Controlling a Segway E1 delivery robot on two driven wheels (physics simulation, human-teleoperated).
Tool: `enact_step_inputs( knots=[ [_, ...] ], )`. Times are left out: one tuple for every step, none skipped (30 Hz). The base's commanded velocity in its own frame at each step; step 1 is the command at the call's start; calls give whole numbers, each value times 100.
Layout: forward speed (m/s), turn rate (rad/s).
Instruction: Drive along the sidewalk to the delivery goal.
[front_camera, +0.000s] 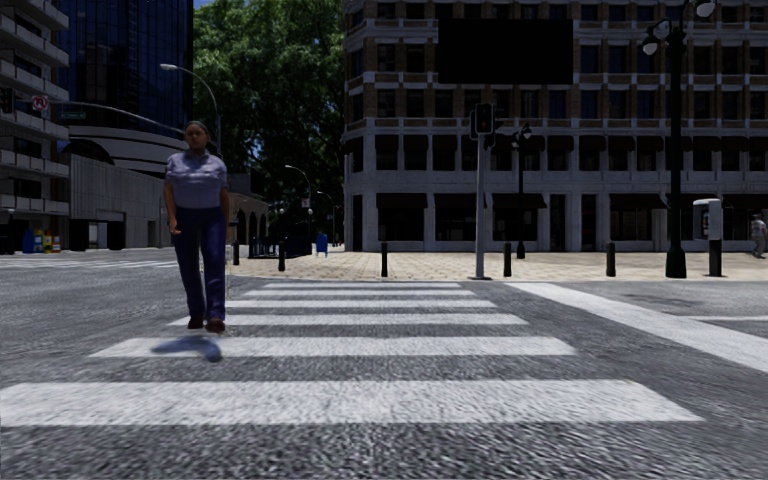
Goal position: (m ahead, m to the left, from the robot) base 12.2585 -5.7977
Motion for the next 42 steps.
enact_step_inputs(
  knots=[
    [154, 0],
    [154, 0],
    [154, 0],
    [154, 0],
    [154, 0],
    [154, 0],
    [154, 0],
    [154, 0],
    [154, 0],
    [154, 0],
    [154, 0],
    [154, 0],
    [154, 0],
    [154, 0],
    [154, 0],
    [154, 0],
    [154, 0],
    [154, 0],
    [154, 0],
    [154, 0],
    [154, 0],
    [154, 0],
    [154, 0],
    [154, 0],
    [154, 0],
    [154, 0],
    [154, 0],
    [154, 0],
    [154, 0],
    [154, 0],
    [154, 0],
    [154, 0],
    [154, 0],
    [154, 0],
    [154, 0],
    [154, 0],
    [154, 0],
    [154, 0],
    [154, 0],
    [154, 0],
    [154, 0],
    [154, 0]
  ],
)
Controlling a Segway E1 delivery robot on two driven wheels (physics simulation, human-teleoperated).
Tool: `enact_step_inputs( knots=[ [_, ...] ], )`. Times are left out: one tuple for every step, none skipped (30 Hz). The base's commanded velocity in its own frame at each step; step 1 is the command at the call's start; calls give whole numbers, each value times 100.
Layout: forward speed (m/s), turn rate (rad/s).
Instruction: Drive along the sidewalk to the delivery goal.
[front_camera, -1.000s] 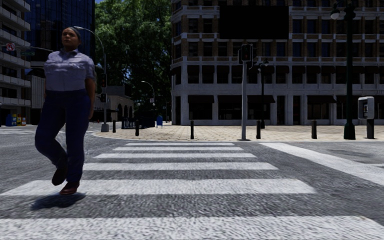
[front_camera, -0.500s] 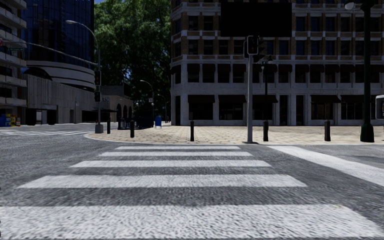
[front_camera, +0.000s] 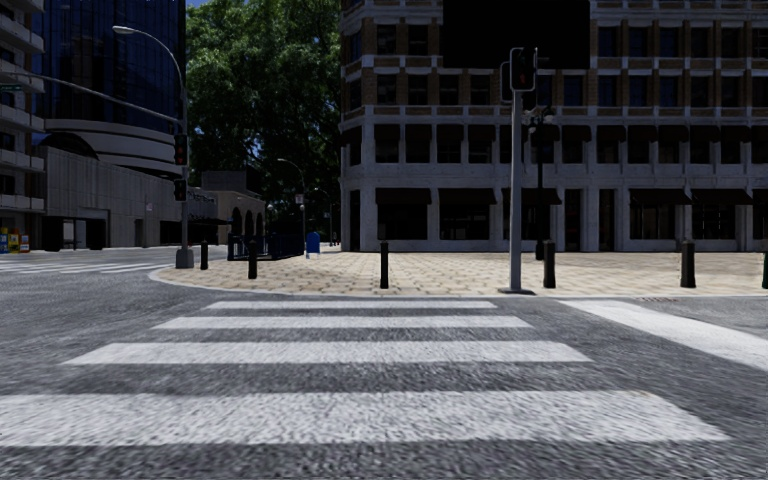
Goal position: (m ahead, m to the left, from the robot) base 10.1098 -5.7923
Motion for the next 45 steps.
enact_step_inputs(
  knots=[
    [154, 0],
    [154, 0],
    [154, 0],
    [154, 0],
    [154, 0],
    [154, 0],
    [154, 0],
    [154, 0],
    [154, 0],
    [154, 0],
    [154, 0],
    [154, 0],
    [154, 0],
    [154, 0],
    [154, 0],
    [154, 0],
    [154, 0],
    [154, 0],
    [154, 0],
    [154, 0],
    [154, 0],
    [154, 0],
    [154, -17],
    [154, -43],
    [154, -43],
    [154, -57],
    [154, -61],
    [154, -54],
    [154, -9],
    [154, -3],
    [154, -3],
    [154, -1],
    [154, 0],
    [154, 0],
    [154, 0],
    [154, 0],
    [154, 0],
    [154, 0],
    [154, 0],
    [154, 0],
    [154, 0],
    [154, 0],
    [154, 0],
    [154, 0],
    [154, 0]
  ],
)
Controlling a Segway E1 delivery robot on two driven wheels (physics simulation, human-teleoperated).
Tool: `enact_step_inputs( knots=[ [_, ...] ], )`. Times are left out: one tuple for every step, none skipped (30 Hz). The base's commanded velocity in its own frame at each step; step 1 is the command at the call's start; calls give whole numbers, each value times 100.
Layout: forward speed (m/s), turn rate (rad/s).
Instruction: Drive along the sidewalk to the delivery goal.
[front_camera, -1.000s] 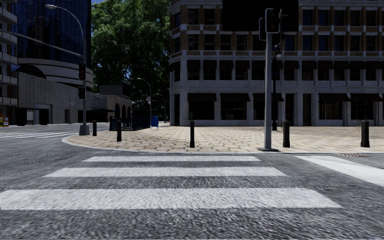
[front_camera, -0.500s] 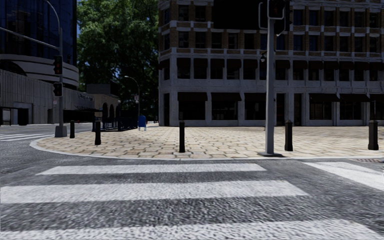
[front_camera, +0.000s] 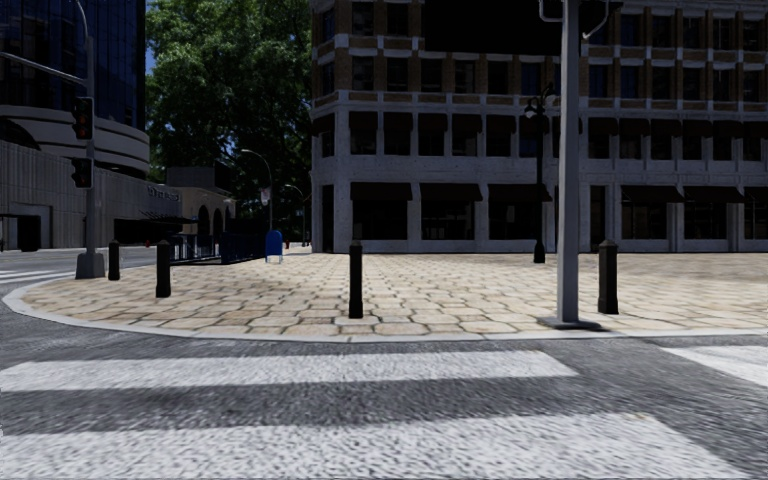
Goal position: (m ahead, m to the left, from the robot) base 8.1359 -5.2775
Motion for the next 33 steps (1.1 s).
enact_step_inputs(
  knots=[
    [154, 0],
    [154, 0],
    [154, 0],
    [154, 0],
    [154, 0],
    [154, 0],
    [154, 0],
    [154, 0],
    [154, 0],
    [154, 0],
    [154, 0],
    [154, 0],
    [154, 0],
    [154, 0],
    [154, 0],
    [154, 0],
    [154, 0],
    [154, 0],
    [154, 0],
    [154, 0],
    [154, 0],
    [154, 0],
    [154, -47],
    [154, -79],
    [154, -95],
    [154, -95],
    [154, -99],
    [154, -100],
    [154, -53],
    [154, -25],
    [154, -3],
    [154, 0],
    [154, 0]
  ],
)
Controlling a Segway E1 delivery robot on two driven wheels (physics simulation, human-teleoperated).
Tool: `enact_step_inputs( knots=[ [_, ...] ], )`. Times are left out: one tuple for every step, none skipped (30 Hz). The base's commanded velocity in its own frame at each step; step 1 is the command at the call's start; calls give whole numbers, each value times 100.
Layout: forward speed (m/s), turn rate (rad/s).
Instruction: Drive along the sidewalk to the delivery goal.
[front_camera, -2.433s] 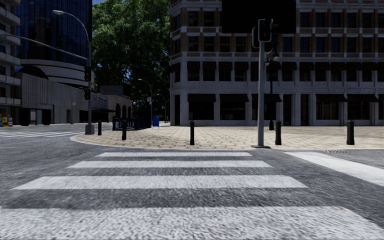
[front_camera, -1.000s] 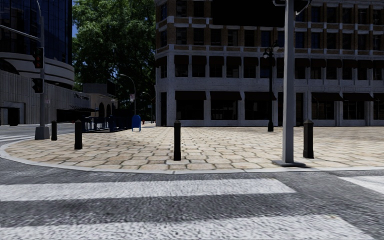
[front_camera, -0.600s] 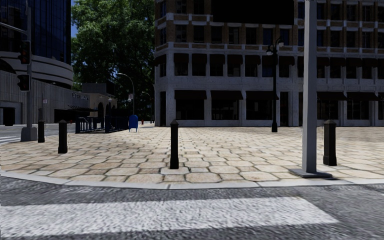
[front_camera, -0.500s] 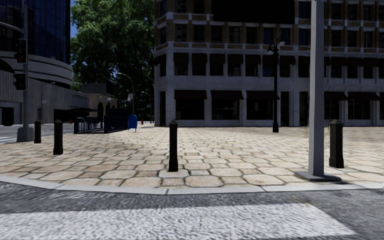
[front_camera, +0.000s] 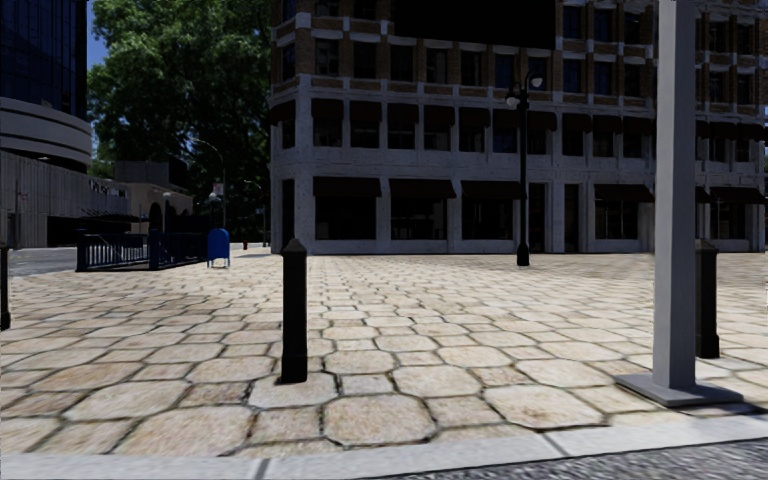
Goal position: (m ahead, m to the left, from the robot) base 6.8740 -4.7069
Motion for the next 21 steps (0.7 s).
enact_step_inputs(
  knots=[
    [154, 0],
    [154, 0],
    [154, 0],
    [154, 0],
    [154, 0],
    [154, 0],
    [154, 0],
    [154, 0],
    [154, 0],
    [154, -43],
    [154, -61],
    [154, -77],
    [154, -77],
    [154, -96],
    [154, -101],
    [154, -102],
    [154, -103],
    [154, -103],
    [154, -100],
    [154, -100],
    [154, -22]
  ],
)
